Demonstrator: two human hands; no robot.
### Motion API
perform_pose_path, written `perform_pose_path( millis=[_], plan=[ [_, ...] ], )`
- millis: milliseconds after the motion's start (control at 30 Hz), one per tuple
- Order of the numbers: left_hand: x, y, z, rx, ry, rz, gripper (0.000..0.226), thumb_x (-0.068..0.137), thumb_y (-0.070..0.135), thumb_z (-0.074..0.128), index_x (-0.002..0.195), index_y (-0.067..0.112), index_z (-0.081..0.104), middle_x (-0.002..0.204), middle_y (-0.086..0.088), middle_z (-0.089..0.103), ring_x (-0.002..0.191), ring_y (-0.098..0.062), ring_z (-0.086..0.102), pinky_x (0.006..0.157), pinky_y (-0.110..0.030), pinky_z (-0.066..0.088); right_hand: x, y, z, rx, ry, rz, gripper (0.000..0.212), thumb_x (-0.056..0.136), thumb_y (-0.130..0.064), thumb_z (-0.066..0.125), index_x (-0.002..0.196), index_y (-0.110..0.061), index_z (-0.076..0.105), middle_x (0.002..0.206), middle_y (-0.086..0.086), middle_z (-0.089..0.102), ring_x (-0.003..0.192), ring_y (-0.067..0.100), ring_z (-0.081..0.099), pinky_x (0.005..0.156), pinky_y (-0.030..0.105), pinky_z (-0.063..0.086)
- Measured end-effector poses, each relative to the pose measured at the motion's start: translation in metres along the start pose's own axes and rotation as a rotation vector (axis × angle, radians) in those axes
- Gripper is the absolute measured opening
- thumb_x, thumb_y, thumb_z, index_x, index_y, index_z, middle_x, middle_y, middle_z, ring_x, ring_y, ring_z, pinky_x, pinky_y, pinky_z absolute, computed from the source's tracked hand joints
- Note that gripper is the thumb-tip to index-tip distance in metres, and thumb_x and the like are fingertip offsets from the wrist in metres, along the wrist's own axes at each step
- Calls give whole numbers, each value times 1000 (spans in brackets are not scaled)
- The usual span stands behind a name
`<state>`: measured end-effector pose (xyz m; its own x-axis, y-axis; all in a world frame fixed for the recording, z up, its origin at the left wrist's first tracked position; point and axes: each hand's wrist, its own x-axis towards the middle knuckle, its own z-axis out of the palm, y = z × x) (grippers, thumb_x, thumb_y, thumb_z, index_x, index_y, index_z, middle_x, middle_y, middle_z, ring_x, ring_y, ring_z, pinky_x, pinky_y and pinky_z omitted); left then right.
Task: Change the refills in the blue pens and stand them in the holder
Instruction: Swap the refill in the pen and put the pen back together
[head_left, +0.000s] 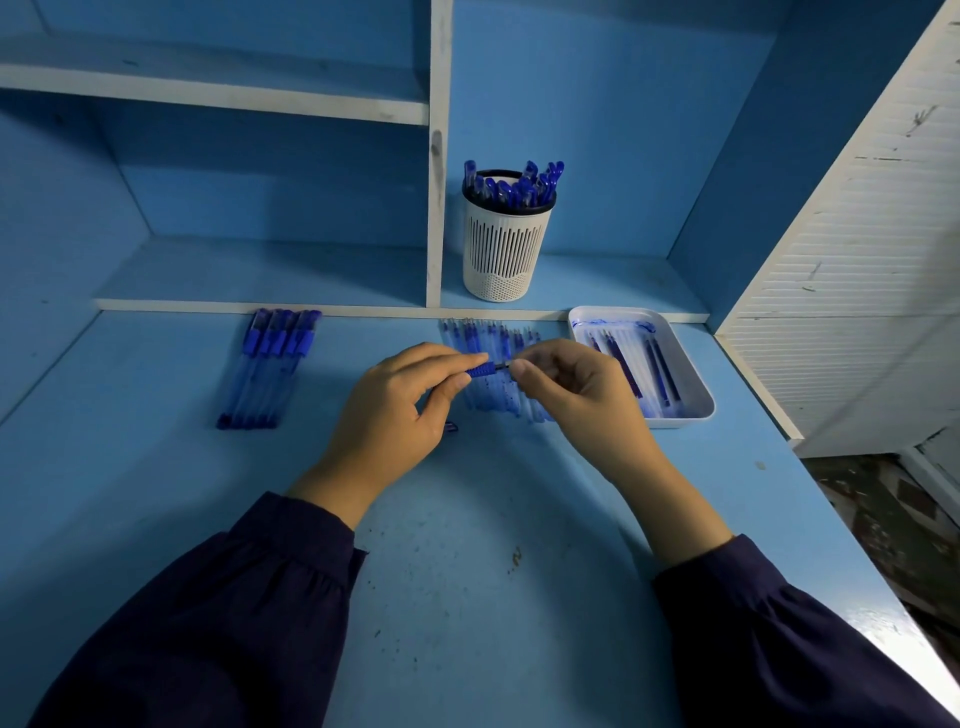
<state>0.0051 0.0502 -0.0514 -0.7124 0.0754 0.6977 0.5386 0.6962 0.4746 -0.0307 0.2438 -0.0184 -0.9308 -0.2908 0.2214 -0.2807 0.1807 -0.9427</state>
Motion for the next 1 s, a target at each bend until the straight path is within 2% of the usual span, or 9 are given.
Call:
perform_pose_path(
  millis=[133,233,333,467,533,633,733,900,1000],
  plan=[
    [0,0,1,-4,-6,18,23,96,10,62,116,10,72,105,2,71,95,-11,67,83,-32,55,0,1,0,-78,3,-37,19,92,-22,64,82,-8,68,76,23,64,65,30,55,62,39,49],
    [1,0,1,-11,-13,29,23,95,9,61,116,9,72,104,1,71,94,-13,67,82,-33,56,0,-2,-3,28,-30,-19,6,91,-7,64,95,-4,66,81,12,66,70,16,59,62,25,49],
    [0,0,1,-13,-11,21,23,96,12,60,115,10,73,104,1,71,94,-14,67,80,-35,56,1,-1,-5,20,-79,-47,9,90,2,62,96,-3,65,78,5,63,65,6,54,61,14,44],
    [0,-1,1,-6,-18,16,23,97,14,59,116,10,72,105,1,70,95,-14,67,81,-34,56,1,0,-7,-22,-83,-35,7,92,-13,63,92,-7,68,73,13,62,64,11,52,59,24,44],
    [1,0,2,-12,-19,19,23,97,14,59,116,11,72,104,1,70,94,-14,67,80,-35,56,1,-1,-7,51,-92,-17,7,91,-6,64,96,-8,67,78,5,65,69,10,56,62,21,46],
    [0,-1,1,-20,-18,16,23,97,13,60,116,11,72,104,1,70,94,-14,67,80,-35,56,2,0,-7,46,-99,-25,11,90,-2,63,96,-10,68,80,9,65,69,13,55,61,21,46],
    [0,-1,0,-16,-11,8,23,97,13,60,116,10,72,104,1,71,95,-14,67,80,-36,56,3,2,-8,-8,-95,-17,7,91,-14,64,95,-10,70,82,17,68,69,25,58,64,32,52],
    [0,-1,0,-22,-11,10,23,97,14,59,116,11,72,103,1,70,92,-14,67,78,-36,56,3,1,-8,73,-119,-52,13,89,2,63,97,-8,66,84,12,66,75,16,58,69,23,49],
    [0,0,0,-10,-21,10,24,97,15,59,117,12,72,104,1,70,93,-14,67,79,-36,56,3,3,-9,-4,-99,-55,6,91,-12,64,93,-9,69,81,19,67,67,22,56,63,27,49]
  ],
)
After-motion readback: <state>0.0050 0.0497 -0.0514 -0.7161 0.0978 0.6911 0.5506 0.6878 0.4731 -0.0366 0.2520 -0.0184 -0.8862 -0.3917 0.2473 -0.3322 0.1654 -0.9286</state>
